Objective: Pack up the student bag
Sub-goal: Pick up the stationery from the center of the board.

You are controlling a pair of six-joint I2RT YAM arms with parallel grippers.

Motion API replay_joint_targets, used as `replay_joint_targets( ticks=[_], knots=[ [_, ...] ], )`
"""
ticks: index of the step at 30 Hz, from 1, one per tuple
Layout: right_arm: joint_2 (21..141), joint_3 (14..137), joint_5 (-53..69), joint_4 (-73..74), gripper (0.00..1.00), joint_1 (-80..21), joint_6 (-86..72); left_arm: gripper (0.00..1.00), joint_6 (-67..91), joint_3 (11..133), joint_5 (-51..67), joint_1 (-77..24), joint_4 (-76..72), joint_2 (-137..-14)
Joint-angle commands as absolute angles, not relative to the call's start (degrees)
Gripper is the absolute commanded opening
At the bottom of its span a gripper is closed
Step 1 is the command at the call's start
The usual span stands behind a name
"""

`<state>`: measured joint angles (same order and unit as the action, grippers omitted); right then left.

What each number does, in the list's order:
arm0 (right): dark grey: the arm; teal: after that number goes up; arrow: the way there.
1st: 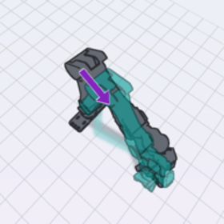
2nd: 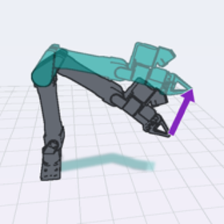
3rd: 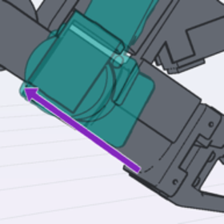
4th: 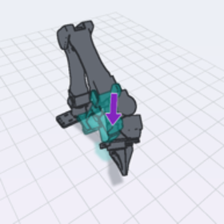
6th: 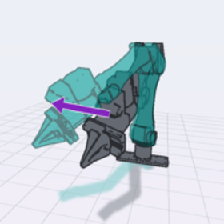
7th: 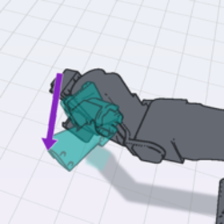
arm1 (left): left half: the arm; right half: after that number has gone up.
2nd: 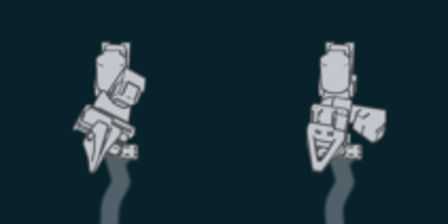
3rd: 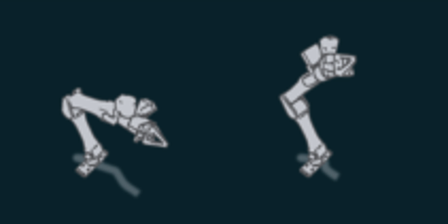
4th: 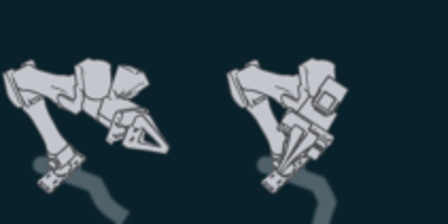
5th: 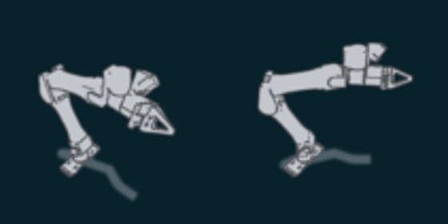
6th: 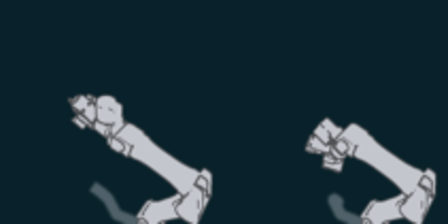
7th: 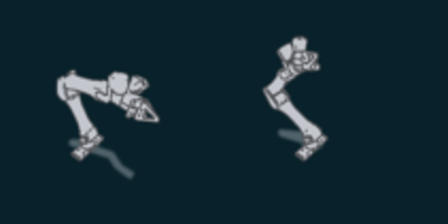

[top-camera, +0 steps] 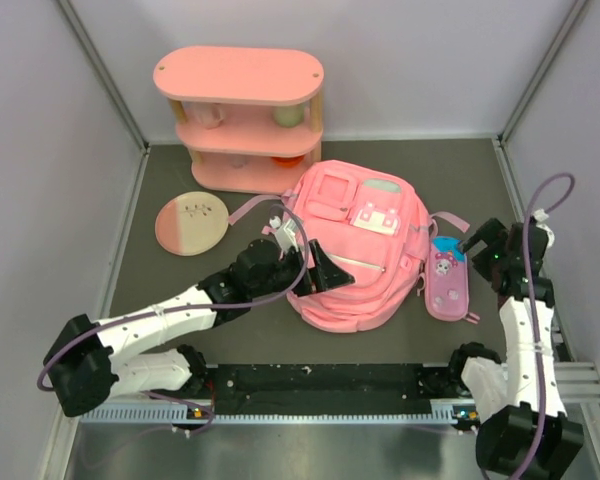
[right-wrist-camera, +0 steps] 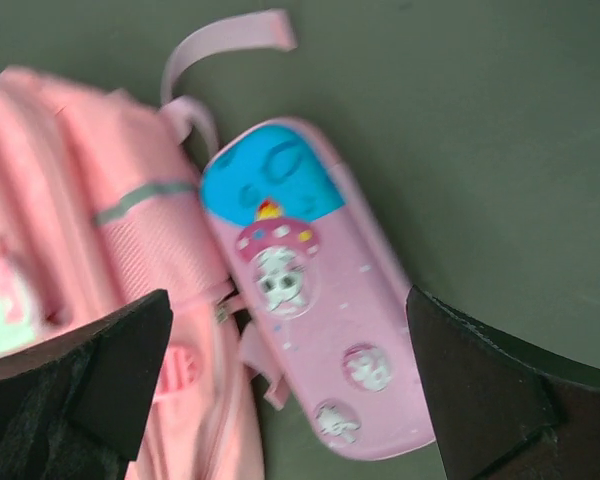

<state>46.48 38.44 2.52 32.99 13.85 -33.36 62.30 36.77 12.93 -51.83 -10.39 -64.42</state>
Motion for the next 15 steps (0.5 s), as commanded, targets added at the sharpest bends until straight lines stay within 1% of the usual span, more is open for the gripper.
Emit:
replay_joint_targets(
  ticks=[1,4,5,6,8,13,15],
  knots=[
    [49.21,37.27,-3.78,33.49,0.99,19.94,-31.47,0.99,55.20,41.65,16.69,-51.85,-5.90,-64.86],
    [53.86,34.72,-0.19,29.11,0.99,21.62,-30.59,0.99,53.53,40.96,18.01,-51.77,-4.75,-64.25],
    [55.97,32.98,6.52,27.26,0.99,21.80,-30.15,0.99,53.35,40.61,17.93,-51.77,-4.49,-63.99],
    [57.03,31.92,9.38,23.33,0.99,21.80,-29.80,0.99,53.26,40.26,18.02,-51.77,-4.13,-63.55],
    [58.88,29.11,13.60,20.67,0.99,21.80,-30.32,0.99,53.00,39.11,18.45,-51.77,-3.87,-63.02],
    [61.61,26.19,14.76,16.79,0.99,21.80,-29.80,0.99,53.35,35.96,17.32,-51.85,-3.25,-60.56],
    [61.96,25.40,18.70,15.65,0.99,21.80,-29.36,0.99,54.14,34.81,16.70,-51.77,-3.86,-59.16]
  ],
)
